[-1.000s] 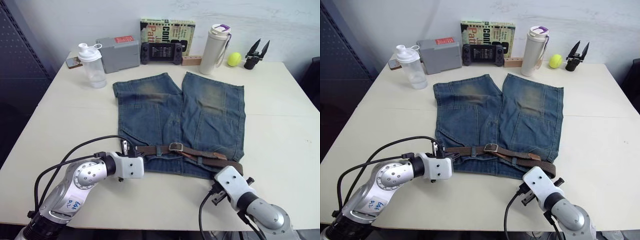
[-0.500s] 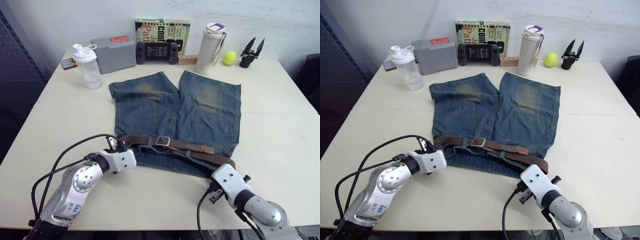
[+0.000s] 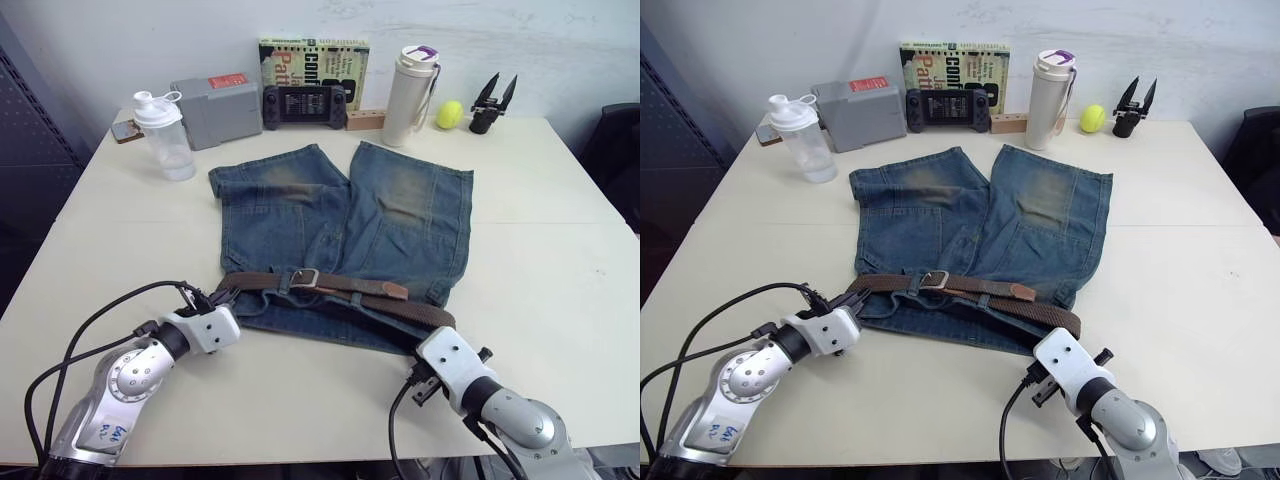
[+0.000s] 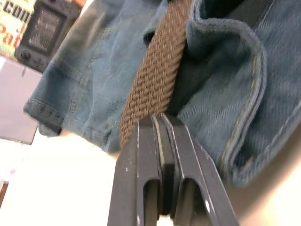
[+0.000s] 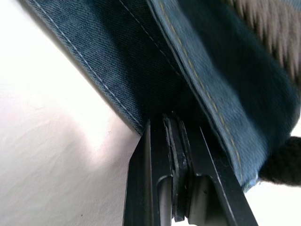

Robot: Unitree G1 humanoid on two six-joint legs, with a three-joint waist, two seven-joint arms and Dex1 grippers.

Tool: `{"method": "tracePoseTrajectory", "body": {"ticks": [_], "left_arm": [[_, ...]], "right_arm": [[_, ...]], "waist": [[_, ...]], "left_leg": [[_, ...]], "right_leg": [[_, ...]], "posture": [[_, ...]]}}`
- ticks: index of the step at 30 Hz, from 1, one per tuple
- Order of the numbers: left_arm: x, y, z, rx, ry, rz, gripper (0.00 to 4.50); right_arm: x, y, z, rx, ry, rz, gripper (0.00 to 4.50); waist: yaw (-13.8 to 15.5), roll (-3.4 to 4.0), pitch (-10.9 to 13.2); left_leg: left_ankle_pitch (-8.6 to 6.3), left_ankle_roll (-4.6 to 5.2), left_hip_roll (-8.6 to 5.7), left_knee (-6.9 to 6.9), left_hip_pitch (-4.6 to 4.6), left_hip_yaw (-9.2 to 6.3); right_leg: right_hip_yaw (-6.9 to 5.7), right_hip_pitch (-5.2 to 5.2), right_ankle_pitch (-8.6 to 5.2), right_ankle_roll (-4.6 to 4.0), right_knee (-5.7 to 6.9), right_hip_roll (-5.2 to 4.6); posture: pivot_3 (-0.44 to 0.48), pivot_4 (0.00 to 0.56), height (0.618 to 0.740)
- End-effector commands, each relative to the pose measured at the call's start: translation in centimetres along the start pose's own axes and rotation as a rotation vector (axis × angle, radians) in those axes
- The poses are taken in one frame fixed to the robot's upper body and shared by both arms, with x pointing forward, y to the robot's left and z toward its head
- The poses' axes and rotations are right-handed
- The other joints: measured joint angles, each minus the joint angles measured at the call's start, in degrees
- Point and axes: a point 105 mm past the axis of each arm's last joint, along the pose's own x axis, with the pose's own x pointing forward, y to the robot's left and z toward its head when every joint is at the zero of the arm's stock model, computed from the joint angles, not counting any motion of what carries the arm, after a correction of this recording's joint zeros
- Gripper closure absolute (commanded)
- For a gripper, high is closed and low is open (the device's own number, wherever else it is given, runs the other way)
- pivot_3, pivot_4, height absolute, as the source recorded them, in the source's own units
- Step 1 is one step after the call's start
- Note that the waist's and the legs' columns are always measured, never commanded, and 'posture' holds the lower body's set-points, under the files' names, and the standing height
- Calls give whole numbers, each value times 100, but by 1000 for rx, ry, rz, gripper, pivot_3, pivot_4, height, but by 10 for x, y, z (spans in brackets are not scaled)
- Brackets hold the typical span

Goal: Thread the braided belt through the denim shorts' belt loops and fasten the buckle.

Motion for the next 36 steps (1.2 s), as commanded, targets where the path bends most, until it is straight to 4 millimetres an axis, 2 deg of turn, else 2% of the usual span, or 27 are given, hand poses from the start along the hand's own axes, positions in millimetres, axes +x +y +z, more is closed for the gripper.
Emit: {"method": "tracePoseTrajectory", "body": {"ticks": [1,8,13,16,22,26,30,31,33,36], "left_arm": [[-5,17,-6,15,4,36,4494],[-3,13,7,17,-81,-2,4494],[-3,5,33,-36,-215,-74,4494],[1,-4,50,-63,-285,-148,4494],[9,-16,52,-50,-272,-253,4494],[11,-19,55,-102,-275,-271,3169],[2,-20,59,-138,-296,-314,1332],[-2,-16,64,-191,-318,-312,850],[-9,-5,74,-302,-358,-305,841],[-18,2,81,-386,-373,-338,841]], "right_arm": [[3,6,-39,93,170,29,4500],[-2,-7,-47,132,208,-39,4500],[-1,-7,-41,150,180,-38,4500],[-1,-13,-40,157,175,-63,4500],[-3,-34,-35,165,146,-122,4500],[-8,-48,-30,161,117,-145,3113],[-17,-56,-22,163,105,-98,1203],[-21,-57,-20,160,103,-63,594],[-30,-49,-13,184,94,49,41],[-42,-41,-1,231,58,170,41]], "waist": [[1,5,3],[21,5,3],[46,5,3],[62,8,5],[151,31,19],[157,53,33],[157,102,64],[164,106,69],[179,113,81],[226,120,92]], "left_leg": [[0,0,-1,-3,5,2],[0,0,-5,-8,19,4],[-2,-2,-3,-9,37,2],[-6,-6,0,-10,46,-1],[-7,-6,-4,-9,53,-1],[-9,7,-19,-9,53,-1],[-10,9,-18,-11,48,-1],[-10,10,-18,-12,46,-1],[-10,11,-18,-14,42,-3],[-10,11,-14,-14,36,-16]], "right_leg": [[-1,3,0,0,2,0],[3,13,0,-1,6,-3],[13,41,0,-1,-27,-14],[15,51,0,-1,-39,-25],[14,65,0,-1,-56,-13],[15,69,0,0,-56,-11],[13,67,1,2,-49,-4],[14,67,1,2,-47,-5],[13,66,1,2,-48,-5],[13,67,1,2,-53,-5]], "posture": [[0,150,731],[0,150,731],[0,150,731],[0,150,731],[0,150,731],[0,150,731],[0,150,731],[0,150,731],[0,150,731],[0,150,731]]}}
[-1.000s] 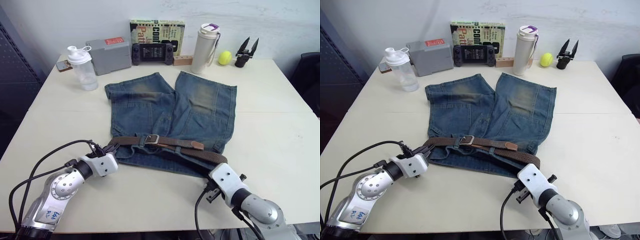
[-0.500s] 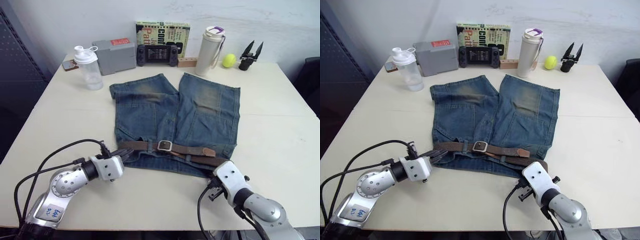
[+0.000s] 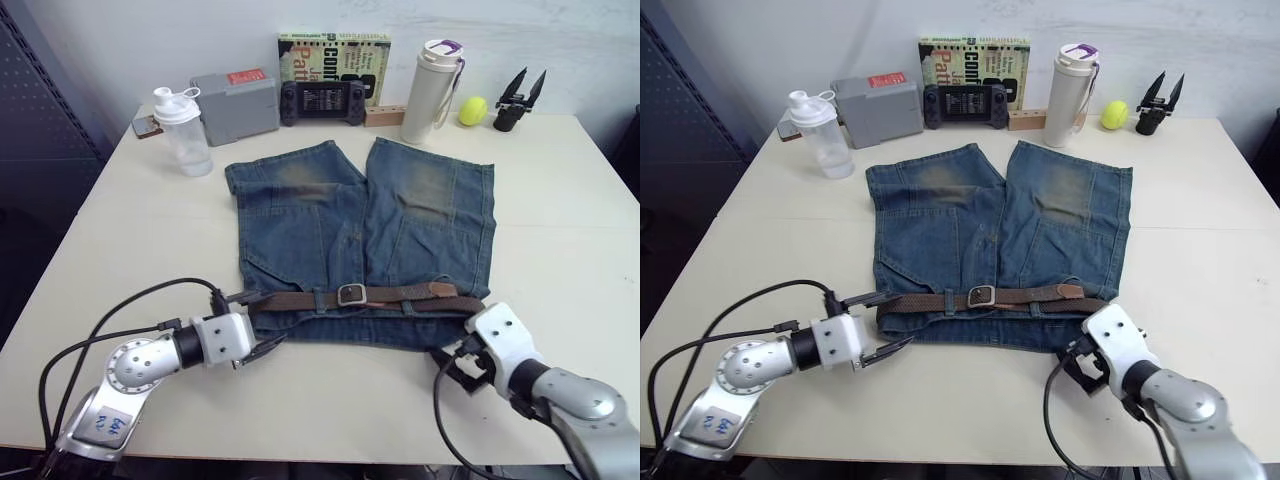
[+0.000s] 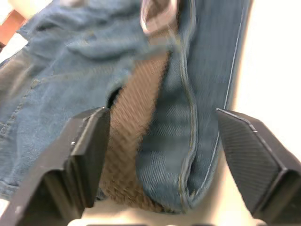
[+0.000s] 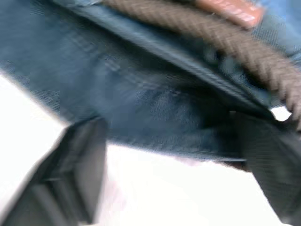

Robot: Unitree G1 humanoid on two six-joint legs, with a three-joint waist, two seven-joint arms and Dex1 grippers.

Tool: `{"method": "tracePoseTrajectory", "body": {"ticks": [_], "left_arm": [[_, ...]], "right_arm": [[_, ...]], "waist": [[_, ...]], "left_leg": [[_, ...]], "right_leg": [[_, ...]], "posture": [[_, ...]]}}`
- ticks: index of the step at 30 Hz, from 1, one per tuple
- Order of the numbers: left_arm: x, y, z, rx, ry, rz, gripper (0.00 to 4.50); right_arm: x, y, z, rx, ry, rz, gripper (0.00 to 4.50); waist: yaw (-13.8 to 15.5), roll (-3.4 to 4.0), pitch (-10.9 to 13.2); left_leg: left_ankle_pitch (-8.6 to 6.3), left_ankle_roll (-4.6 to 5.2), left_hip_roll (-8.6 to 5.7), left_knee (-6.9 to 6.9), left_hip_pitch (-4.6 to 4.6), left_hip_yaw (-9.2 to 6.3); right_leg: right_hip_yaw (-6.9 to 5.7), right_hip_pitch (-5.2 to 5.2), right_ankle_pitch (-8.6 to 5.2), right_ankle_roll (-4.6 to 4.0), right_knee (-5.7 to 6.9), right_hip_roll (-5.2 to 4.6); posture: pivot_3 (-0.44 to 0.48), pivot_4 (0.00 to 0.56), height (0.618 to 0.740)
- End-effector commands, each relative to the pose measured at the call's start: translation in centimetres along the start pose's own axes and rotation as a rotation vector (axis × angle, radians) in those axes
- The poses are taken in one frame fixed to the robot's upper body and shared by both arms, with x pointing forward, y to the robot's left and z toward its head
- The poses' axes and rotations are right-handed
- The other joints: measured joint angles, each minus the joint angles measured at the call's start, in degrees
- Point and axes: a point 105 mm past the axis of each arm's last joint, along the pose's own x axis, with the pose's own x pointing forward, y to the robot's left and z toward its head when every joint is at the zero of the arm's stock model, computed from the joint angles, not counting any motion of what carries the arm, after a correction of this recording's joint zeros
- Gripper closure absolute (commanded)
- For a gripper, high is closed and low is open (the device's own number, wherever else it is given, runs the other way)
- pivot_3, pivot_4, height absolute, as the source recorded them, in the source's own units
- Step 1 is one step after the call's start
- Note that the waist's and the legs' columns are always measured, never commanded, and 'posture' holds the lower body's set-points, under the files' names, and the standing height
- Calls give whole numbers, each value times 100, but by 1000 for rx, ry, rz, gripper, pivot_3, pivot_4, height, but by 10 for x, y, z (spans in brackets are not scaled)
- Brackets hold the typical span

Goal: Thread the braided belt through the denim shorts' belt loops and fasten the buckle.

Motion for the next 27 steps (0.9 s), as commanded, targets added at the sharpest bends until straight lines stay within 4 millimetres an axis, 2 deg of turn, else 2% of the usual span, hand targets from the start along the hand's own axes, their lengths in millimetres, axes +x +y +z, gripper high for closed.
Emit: {"method": "tracePoseTrajectory", "body": {"ticks": [1,3,6,9,12,14,19,21,22,27], "left_arm": [[-11,5,23,-82,-61,-19,841],[-16,8,29,-164,-84,-13,841],[-24,19,32,-268,-99,36,841],[-33,42,29,-323,-112,165,841],[-38,50,24,-352,-105,241,841],[-38,48,21,-342,-85,258,841],[-41,52,21,-370,-97,329,841],[-41,53,22,-370,-104,345,841],[-42,54,22,-380,-112,361,841],[-40,55,27,-387,-134,364,841]], "right_arm": [[-17,11,14,44,-44,154,41],[-25,7,26,49,-88,196,41],[-36,-4,54,54,-220,230,41],[-40,-44,93,48,-426,78,41],[-38,-75,116,-1,-532,-62,41],[-30,-85,114,-41,-512,-111,41],[-12,-83,106,-44,-491,-85,41],[-8,-86,105,-46,-498,-94,41],[-7,-87,106,-43,-508,-98,41],[-4,-92,109,-43,-536,-108,41]], "waist": [[2,6,4],[4,20,19],[-28,25,50],[-46,18,66],[-51,12,74],[-55,11,79],[-34,6,81],[-1,6,81],[0,5,81],[28,3,83]], "left_leg": [[0,0,2,0,0,0],[1,0,3,0,2,2],[3,3,-2,0,7,14],[4,0,0,0,8,13],[5,-1,-1,0,7,13],[6,-2,-2,0,5,15],[7,-2,-12,-7,-7,20],[8,-3,-22,-15,-24,23],[12,4,-57,-14,-71,27],[25,9,-59,4,-82,29]], "right_leg": [[1,1,0,0,-2,0],[1,1,0,0,-1,7],[15,0,0,0,-12,9],[13,-3,0,0,-8,15],[12,-4,0,0,-5,17],[13,-6,0,0,-2,18],[14,-20,2,3,8,16],[1,-45,2,4,16,18],[-15,-98,5,9,29,13],[-25,-90,14,26,15,10]], "posture": [[0,150,731],[0,150,731],[0,150,731],[0,150,731],[0,150,731],[0,150,731],[0,150,731],[0,150,731],[0,150,731],[0,150,731]]}}
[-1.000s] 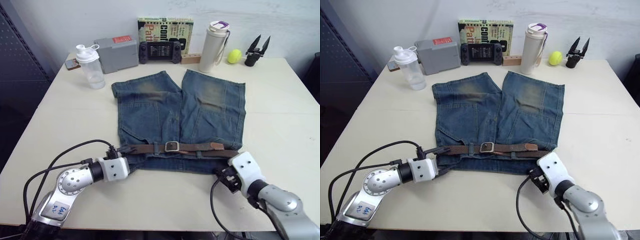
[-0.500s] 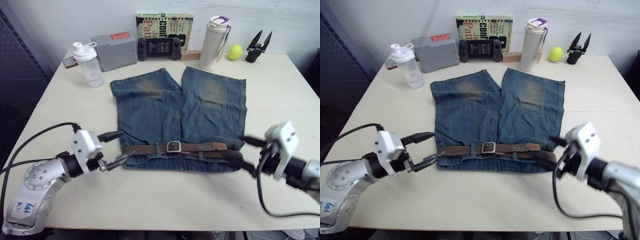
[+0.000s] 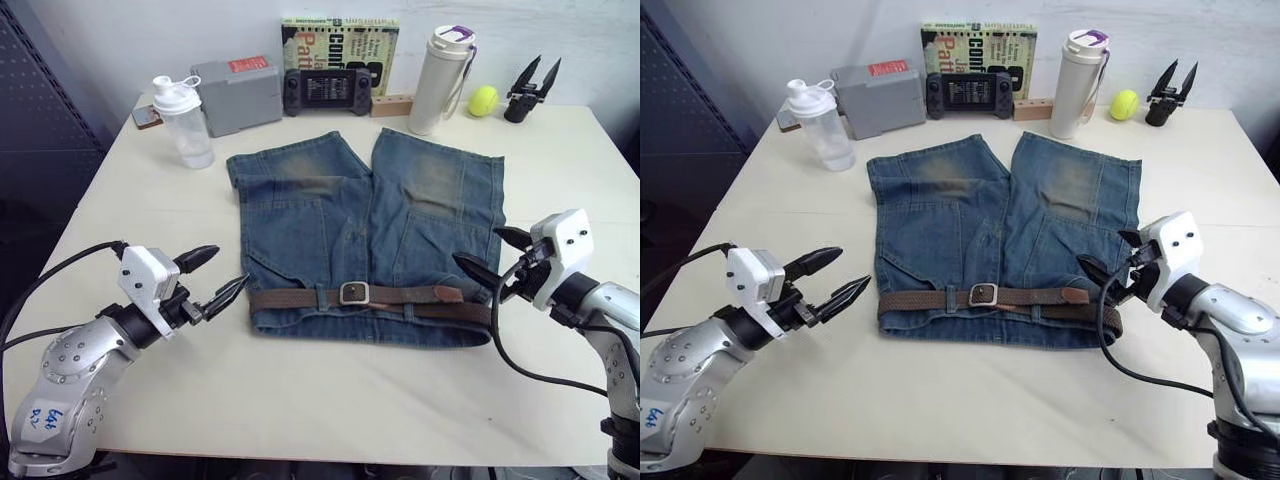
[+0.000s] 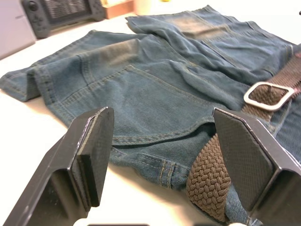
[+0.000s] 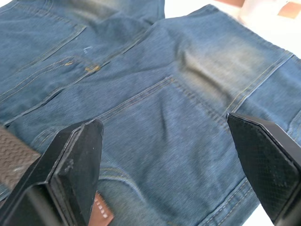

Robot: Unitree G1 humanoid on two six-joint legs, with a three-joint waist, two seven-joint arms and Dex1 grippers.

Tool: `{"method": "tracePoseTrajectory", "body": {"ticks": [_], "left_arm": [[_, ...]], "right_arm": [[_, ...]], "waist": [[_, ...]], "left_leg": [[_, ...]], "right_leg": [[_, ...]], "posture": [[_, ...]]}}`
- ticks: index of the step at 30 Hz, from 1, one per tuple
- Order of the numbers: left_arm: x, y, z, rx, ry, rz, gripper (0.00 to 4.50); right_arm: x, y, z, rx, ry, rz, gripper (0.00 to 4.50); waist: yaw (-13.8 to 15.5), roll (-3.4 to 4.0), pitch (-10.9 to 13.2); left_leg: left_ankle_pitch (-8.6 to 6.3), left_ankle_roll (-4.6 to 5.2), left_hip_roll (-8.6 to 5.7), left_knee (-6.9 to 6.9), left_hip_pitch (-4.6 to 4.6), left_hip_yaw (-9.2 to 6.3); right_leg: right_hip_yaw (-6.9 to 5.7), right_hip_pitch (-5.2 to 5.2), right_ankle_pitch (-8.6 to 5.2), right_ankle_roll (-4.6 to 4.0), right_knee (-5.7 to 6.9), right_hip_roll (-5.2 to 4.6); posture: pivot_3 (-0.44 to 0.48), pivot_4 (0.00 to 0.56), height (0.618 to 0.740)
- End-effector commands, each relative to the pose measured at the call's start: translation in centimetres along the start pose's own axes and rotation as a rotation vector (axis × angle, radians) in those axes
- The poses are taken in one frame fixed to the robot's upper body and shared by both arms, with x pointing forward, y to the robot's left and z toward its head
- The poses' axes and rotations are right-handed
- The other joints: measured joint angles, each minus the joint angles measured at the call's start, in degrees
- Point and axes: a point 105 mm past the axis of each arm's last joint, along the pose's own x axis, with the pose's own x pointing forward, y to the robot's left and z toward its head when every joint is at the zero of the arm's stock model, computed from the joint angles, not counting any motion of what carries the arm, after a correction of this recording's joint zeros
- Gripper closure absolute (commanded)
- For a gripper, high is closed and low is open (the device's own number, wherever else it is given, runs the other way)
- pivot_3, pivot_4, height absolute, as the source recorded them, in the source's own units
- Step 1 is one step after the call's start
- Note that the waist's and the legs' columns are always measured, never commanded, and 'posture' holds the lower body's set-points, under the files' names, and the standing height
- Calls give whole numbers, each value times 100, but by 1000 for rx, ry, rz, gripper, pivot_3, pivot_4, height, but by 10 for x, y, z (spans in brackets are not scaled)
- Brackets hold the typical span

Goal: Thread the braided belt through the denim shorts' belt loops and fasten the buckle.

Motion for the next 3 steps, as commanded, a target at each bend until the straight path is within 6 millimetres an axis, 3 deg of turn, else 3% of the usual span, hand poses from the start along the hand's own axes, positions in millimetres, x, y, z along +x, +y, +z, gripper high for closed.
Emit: {"method": "tracePoseTrajectory", "body": {"ticks": [1,3], "left_arm": [[1,-4,15,16,-56,-8,841],[2,-4,15,12,-56,-12,841]], "right_arm": [[3,-5,10,-33,-60,-19,41],[4,-6,10,-31,-66,-23,41]], "waist": [[3,0,0],[6,0,0]], "left_leg": [[1,0,0,2,0,0],[3,-1,0,6,0,0]], "right_leg": [[1,1,1,2,1,0],[2,1,2,4,3,0]], "posture": [[0,150,731],[0,150,731]]}}
